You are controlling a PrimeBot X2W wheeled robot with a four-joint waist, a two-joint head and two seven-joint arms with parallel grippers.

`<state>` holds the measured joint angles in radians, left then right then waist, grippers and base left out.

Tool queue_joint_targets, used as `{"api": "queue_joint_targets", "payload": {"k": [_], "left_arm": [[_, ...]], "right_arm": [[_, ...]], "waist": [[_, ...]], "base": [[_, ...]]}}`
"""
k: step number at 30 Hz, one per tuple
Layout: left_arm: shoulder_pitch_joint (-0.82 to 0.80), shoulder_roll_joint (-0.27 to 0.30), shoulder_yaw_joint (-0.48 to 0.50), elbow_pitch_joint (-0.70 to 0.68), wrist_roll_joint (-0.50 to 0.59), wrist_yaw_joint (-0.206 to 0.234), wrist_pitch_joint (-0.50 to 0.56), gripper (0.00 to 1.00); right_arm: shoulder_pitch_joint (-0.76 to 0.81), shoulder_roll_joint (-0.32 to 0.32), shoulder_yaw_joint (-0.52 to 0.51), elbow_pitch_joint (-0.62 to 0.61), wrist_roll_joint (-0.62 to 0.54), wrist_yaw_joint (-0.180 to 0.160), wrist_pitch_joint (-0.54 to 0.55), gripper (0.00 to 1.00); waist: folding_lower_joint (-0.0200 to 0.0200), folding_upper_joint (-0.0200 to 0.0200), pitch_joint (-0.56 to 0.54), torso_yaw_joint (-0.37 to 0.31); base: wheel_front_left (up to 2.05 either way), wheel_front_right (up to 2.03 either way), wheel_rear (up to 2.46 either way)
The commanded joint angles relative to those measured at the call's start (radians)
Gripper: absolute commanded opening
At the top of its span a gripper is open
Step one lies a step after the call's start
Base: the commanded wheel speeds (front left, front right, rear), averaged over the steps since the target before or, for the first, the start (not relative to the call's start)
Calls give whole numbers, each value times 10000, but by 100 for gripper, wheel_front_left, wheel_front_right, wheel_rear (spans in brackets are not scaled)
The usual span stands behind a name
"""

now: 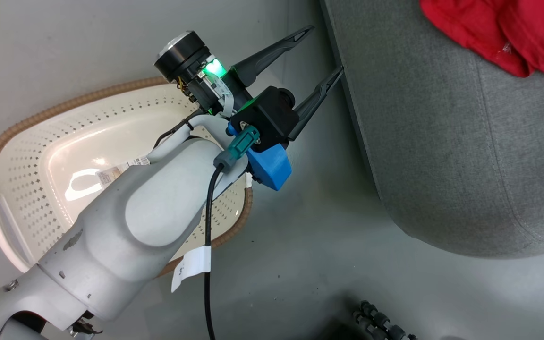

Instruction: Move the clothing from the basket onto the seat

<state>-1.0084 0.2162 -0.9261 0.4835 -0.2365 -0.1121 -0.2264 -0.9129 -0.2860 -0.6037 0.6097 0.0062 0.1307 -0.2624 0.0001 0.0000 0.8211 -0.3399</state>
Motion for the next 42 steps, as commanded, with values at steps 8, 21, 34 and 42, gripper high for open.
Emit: {"api": "queue_joint_targets", "payload": {"k": [8, 21, 34, 42], "left_arm": [[428, -212, 134, 165, -343, 243, -319, 100], [2206, -459, 2023, -672, -841, 904, -396, 100], [4496, -788, 5217, -1549, -304, 1038, -396, 100], [5907, -984, 7099, -1994, 290, 919, -392, 100]], "right_arm": [[1768, 428, 80, -946, 147, 1, -37, 100], [4171, 819, 1762, -3327, 265, 1, -36, 100], [4744, 1042, 4281, -3279, 557, 1, -36, 100], [5008, 1477, 5348, -3044, 726, 1, -36, 100]], "waist": [[-1, 0, -1191, 32], [-1, 0, -3650, 790], [-1, 0, -5332, 2272], [-1, 0, -6204, 2745]], "base": [[0, 0, 0], [0, 0, 0], [0, 0, 0], [0, 0, 0]]}}
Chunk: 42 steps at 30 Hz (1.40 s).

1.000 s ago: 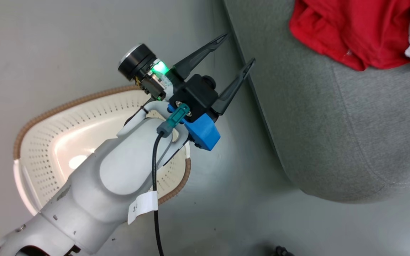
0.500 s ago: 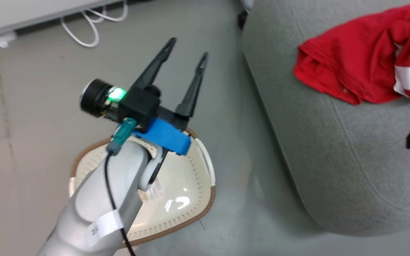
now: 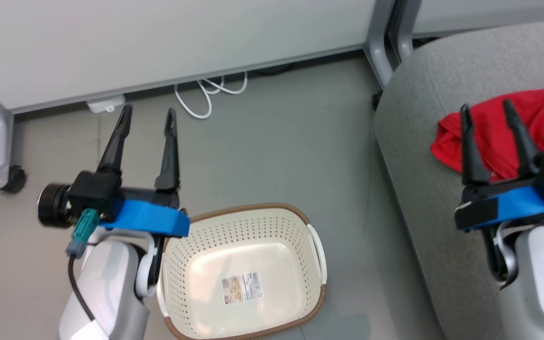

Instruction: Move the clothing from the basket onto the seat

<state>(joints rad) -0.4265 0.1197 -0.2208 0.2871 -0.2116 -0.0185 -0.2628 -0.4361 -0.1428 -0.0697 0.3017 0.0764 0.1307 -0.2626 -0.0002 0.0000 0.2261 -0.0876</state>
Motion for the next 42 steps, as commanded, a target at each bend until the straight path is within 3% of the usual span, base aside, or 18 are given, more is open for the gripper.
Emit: {"api": "queue_joint_targets", "payload": {"k": [1, 8, 20, 42], "left_arm": [[241, -57, 222, -78, 103, -63, -28, 100], [1449, -279, 1203, -424, 594, -330, -28, 100], [2743, -637, 1961, -661, 867, -527, -28, 100], [3336, -698, 1861, -318, 547, -646, -29, 100]], "right_arm": [[294, 72, 116, 62, 32, 1, -34, 100], [825, 358, 723, 193, 133, 1, -34, 100], [2173, 581, 910, 97, 340, 1, -34, 100], [3122, 839, 698, 29, 473, 1, -34, 100]], "waist": [[2, 0, -356, 282], [2, 0, -991, 508], [2, 0, -1675, 847], [2, 0, -2151, 1099]], "base": [[0, 0, 0], [0, 0, 0], [0, 0, 0], [0, 0, 0]]}}
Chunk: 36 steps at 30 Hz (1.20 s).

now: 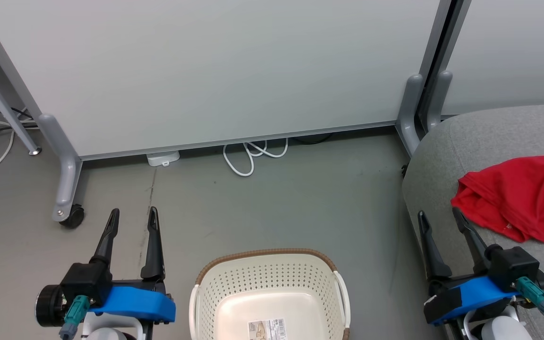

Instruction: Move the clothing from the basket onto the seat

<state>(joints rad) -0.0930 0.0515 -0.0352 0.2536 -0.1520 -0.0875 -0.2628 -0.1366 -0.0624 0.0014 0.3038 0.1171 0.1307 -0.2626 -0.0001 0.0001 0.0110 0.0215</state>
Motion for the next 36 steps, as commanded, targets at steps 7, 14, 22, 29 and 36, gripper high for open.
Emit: {"api": "queue_joint_targets", "payload": {"k": [7, 14, 22, 29, 36], "left_arm": [[106, -6, 75, 356, -459, -22, 207, 0], [72, -6, 217, 309, -1860, -64, 570, 0], [74, -6, 325, 211, -3311, -107, 892, 0], [46, -7, 440, 161, -4467, -141, 1176, 0], [20, -7, 528, 131, -5382, -172, 1410, 0]], "right_arm": [[-2, 16, -109, 331, 403, 0, 206, 0], [28, 27, -220, 228, 1842, 0, 573, 0], [94, 37, -289, 82, 3334, 0, 897, 0], [122, 46, -368, -5, 4524, 0, 1181, 0], [139, 52, -437, -66, 5470, 0, 1412, 0]], "waist": [[1, -1, 0, 39], [1, -1, -5, 25], [1, -1, -10, 8], [1, -1, -14, -6], [1, -1, -18, -19]], "base": [[0, 0, 0], [0, 0, 0], [0, 0, 0], [0, 0, 0], [0, 0, 0]]}}
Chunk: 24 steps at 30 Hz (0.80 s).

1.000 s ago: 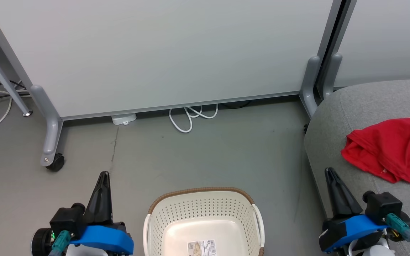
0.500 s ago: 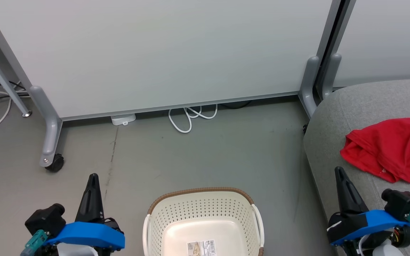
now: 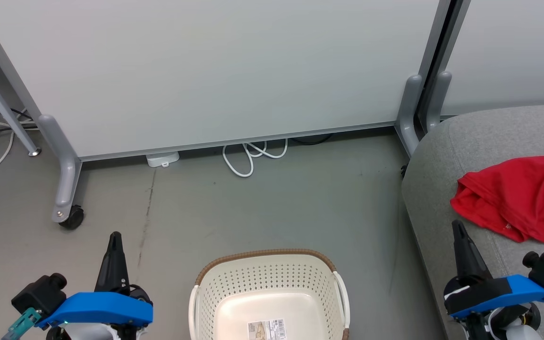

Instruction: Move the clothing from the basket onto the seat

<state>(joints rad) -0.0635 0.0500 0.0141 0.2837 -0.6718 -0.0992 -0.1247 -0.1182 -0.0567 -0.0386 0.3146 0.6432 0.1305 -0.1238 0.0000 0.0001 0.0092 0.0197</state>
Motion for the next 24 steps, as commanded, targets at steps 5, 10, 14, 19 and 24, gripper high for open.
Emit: {"api": "queue_joint_targets", "payload": {"k": [5, 10, 14, 19, 24], "left_arm": [[-300, 8, 115, -193, -905, -75, 212, 0], [-323, 8, 193, -213, -1589, -98, 387, 0], [-338, 8, 251, -228, -2110, -111, 524, 0], [-361, 8, 313, -245, -2734, -135, 690, 0], [-368, 8, 369, -260, -3328, -150, 838, 0]], "right_arm": [[-32, 0, -93, -220, 947, 2, 207, 0], [-21, 5, -147, -264, 1649, 3, 382, 0], [-12, 9, -189, -298, 2185, 3, 517, 0], [-2, 14, -239, -340, 2826, 3, 682, 0], [6, 19, -286, -376, 3438, 3, 833, 0]], "waist": [[0, -1, -3, -10], [0, -1, -7, -21], [0, -1, -9, -29], [0, -1, -12, -39], [0, -1, -16, -50]], "base": [[0, 0, 0], [0, 0, 0], [0, 0, 0], [0, 0, 0], [0, 0, 0]]}}
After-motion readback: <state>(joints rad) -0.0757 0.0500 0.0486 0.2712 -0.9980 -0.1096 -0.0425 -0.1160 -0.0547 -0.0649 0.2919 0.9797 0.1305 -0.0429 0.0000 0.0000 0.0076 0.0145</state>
